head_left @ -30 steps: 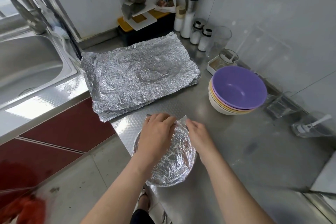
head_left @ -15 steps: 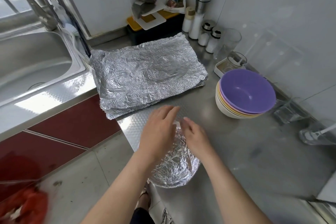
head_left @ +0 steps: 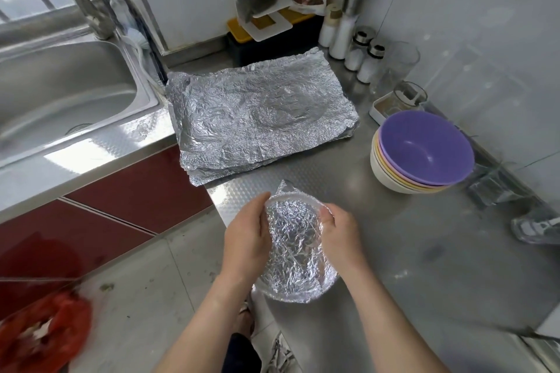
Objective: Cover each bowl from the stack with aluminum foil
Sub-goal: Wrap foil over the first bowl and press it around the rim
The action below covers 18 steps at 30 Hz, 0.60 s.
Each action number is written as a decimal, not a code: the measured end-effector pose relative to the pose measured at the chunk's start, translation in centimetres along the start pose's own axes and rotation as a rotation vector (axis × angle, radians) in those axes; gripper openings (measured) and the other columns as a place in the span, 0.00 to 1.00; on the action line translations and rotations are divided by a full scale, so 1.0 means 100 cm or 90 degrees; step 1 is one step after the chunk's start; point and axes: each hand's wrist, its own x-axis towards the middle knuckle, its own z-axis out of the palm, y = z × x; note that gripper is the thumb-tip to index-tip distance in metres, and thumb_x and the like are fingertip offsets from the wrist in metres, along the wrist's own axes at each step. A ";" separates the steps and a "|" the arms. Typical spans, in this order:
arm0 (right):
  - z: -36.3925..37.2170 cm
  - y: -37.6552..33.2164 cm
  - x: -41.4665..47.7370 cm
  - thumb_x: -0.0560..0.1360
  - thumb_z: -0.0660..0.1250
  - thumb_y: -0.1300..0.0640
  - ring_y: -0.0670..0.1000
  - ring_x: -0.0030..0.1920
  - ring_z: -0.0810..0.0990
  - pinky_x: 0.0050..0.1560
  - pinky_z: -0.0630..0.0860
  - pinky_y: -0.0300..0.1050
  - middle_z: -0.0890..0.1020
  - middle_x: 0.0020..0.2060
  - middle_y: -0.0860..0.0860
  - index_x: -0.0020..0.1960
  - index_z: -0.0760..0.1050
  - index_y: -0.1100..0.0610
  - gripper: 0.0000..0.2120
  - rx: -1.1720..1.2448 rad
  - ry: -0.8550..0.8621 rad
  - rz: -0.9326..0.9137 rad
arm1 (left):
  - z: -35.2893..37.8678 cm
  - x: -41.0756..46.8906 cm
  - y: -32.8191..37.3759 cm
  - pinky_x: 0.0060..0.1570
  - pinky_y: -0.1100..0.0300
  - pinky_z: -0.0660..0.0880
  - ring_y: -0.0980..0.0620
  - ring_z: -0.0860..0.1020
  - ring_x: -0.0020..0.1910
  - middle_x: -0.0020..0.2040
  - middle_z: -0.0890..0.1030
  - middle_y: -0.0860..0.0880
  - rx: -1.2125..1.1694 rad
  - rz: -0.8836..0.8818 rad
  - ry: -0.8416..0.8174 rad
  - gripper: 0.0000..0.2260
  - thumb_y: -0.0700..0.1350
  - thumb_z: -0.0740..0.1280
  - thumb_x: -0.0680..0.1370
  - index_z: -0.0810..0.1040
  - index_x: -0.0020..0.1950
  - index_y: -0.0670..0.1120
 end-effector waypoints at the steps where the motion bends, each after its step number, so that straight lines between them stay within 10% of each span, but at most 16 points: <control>1: -0.002 0.001 -0.003 0.82 0.56 0.56 0.51 0.43 0.76 0.42 0.69 0.41 0.80 0.42 0.51 0.51 0.78 0.59 0.13 0.006 0.009 0.010 | -0.001 0.003 0.001 0.58 0.59 0.69 0.49 0.76 0.62 0.64 0.79 0.49 0.010 0.015 -0.017 0.17 0.42 0.56 0.84 0.72 0.72 0.48; 4: -0.007 0.001 -0.010 0.82 0.56 0.55 0.56 0.46 0.76 0.42 0.68 0.34 0.79 0.41 0.52 0.46 0.77 0.56 0.12 0.018 -0.004 0.036 | -0.004 0.015 0.002 0.53 0.59 0.71 0.48 0.79 0.57 0.60 0.81 0.48 0.037 0.062 -0.071 0.17 0.42 0.57 0.84 0.72 0.72 0.48; 7: -0.017 -0.003 -0.007 0.81 0.59 0.48 0.54 0.65 0.74 0.64 0.69 0.46 0.77 0.63 0.54 0.70 0.70 0.58 0.21 -0.004 -0.030 0.059 | -0.010 0.024 0.003 0.53 0.58 0.70 0.48 0.78 0.58 0.62 0.80 0.48 0.067 0.067 -0.102 0.17 0.47 0.57 0.84 0.70 0.73 0.49; 11: -0.019 -0.018 0.010 0.80 0.58 0.53 0.49 0.35 0.70 0.36 0.67 0.46 0.73 0.32 0.47 0.41 0.71 0.57 0.12 -0.082 -0.068 -0.014 | -0.009 0.035 0.013 0.52 0.56 0.74 0.48 0.78 0.57 0.61 0.81 0.50 0.152 0.105 -0.139 0.16 0.50 0.58 0.84 0.73 0.70 0.50; 18: -0.007 -0.028 0.018 0.81 0.57 0.57 0.57 0.37 0.75 0.40 0.71 0.52 0.79 0.34 0.54 0.41 0.75 0.59 0.13 -0.205 -0.045 -0.108 | -0.001 0.053 0.030 0.34 0.55 0.68 0.46 0.77 0.40 0.42 0.77 0.49 0.311 0.187 -0.174 0.10 0.48 0.56 0.84 0.75 0.51 0.47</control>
